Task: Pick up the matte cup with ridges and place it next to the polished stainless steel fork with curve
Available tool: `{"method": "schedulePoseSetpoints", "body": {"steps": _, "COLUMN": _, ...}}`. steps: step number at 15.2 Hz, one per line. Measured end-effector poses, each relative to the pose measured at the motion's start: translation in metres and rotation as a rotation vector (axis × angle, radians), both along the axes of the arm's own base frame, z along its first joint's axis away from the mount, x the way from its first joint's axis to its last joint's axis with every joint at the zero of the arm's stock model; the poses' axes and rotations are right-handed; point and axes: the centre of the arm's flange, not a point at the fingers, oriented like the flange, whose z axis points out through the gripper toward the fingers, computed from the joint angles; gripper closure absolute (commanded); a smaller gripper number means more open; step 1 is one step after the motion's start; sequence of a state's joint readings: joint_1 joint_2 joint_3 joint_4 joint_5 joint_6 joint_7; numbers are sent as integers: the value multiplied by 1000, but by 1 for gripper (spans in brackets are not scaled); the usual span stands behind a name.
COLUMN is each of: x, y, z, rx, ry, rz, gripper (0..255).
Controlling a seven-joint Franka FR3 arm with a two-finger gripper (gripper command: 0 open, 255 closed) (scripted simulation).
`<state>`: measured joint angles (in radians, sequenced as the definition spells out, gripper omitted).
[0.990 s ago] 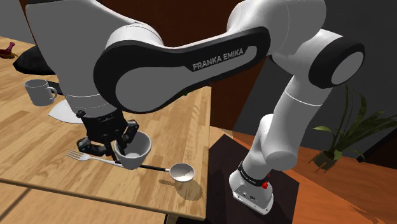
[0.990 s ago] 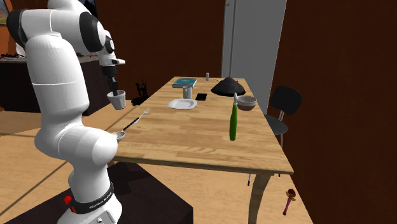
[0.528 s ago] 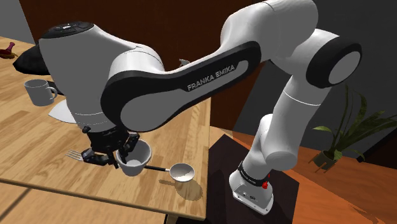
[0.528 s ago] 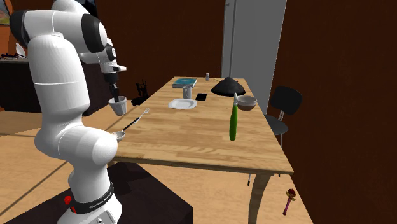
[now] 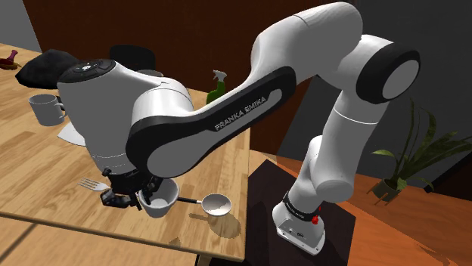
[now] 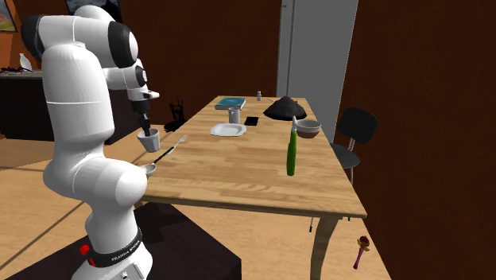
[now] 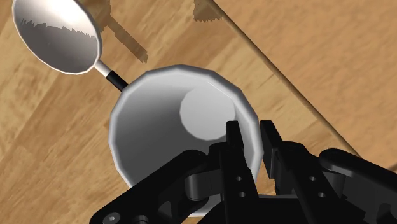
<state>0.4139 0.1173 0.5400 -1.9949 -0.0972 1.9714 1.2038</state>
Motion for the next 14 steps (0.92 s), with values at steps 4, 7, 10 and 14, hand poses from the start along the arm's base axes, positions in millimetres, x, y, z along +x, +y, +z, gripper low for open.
{"method": "schedulePoseSetpoints", "body": {"steps": 4, "x": 1, "y": -1, "z": -20, "rx": 0, "ry": 0, "rz": 0, "gripper": 255}}
{"method": "schedulePoseSetpoints", "body": {"steps": 7, "x": 1, "y": 0, "z": -29, "rx": 0, "ry": 0, "rz": 0, "gripper": 255}}
{"method": "schedulePoseSetpoints", "body": {"steps": 10, "x": 1, "y": -1, "z": -30, "rx": 0, "ry": 0, "rz": 0, "gripper": 255}}
{"method": "schedulePoseSetpoints", "body": {"steps": 14, "x": 1, "y": -1, "z": -30, "rx": 0, "ry": 0, "rz": 0, "gripper": 0}}
